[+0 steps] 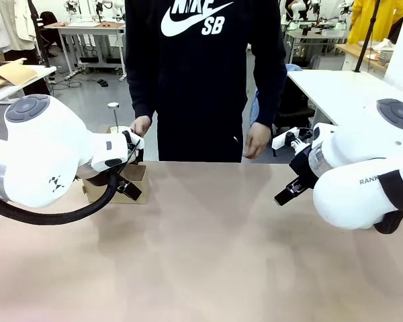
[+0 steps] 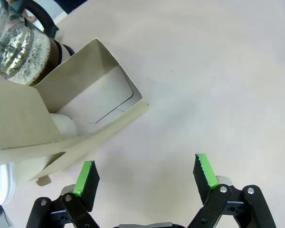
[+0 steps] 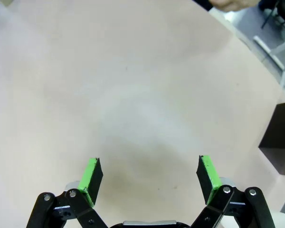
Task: Pour a drink into a cup and package it in a carrier.
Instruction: Pick up the 600 ml Paper Cup and place it in the middle top area of the table.
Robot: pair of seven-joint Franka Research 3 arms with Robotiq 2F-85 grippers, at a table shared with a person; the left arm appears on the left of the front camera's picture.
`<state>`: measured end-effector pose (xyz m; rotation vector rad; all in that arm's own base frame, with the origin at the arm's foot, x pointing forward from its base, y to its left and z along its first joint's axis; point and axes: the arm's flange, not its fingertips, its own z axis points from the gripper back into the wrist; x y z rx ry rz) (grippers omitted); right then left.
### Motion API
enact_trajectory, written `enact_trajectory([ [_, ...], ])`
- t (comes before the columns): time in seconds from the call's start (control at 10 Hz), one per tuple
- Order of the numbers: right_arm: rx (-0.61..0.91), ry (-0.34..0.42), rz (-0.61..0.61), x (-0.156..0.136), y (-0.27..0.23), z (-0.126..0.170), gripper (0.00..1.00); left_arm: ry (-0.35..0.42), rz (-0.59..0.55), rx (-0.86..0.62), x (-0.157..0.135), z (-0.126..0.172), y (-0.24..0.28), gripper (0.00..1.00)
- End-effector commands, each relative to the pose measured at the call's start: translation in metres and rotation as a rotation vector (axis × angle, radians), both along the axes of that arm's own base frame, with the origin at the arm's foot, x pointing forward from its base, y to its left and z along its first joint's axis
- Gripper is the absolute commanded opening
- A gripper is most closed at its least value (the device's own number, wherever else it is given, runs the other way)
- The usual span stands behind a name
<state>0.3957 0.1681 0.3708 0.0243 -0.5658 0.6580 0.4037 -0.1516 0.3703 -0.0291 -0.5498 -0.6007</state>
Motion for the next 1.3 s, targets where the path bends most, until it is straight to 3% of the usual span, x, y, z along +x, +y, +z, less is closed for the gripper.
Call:
enact_trajectory([
  [0.0, 0.001, 0.0, 0.0, 0.0, 0.0, 0.0, 1.0, 0.0, 0.0, 0.0, 0.0, 0.0, 0.0, 1.0],
  [0.2, 0.0, 0.0, 0.0, 0.0, 0.0, 0.0, 1.0, 0.0, 0.0, 0.0, 0.0, 0.0, 0.0, 1.0],
  [0.6, 0.097, 0.003, 0.031, 0.054, -0.055, 0.127, 1.0, 0.0, 0.0, 0.0, 0.0, 0.0, 0.0, 1.0],
  [0.8, 0.215, 0.018, 0.177, 0.067, -0.122, 0.166, 1.0, 0.0, 0.0, 0.0, 0.0, 0.0, 0.0, 1.0],
  [1.1, 0.374, -0.072, 0.395, 0.05, -0.238, 0.165, 1.0, 0.0, 0.0, 0.0, 0.0, 0.0, 0.0, 1.0],
  [1.2, 0.473, -0.175, 0.464, 0.038, -0.29, 0.144, 1.0, 0.0, 0.0, 0.0, 0.0, 0.0, 0.0, 1.0],
])
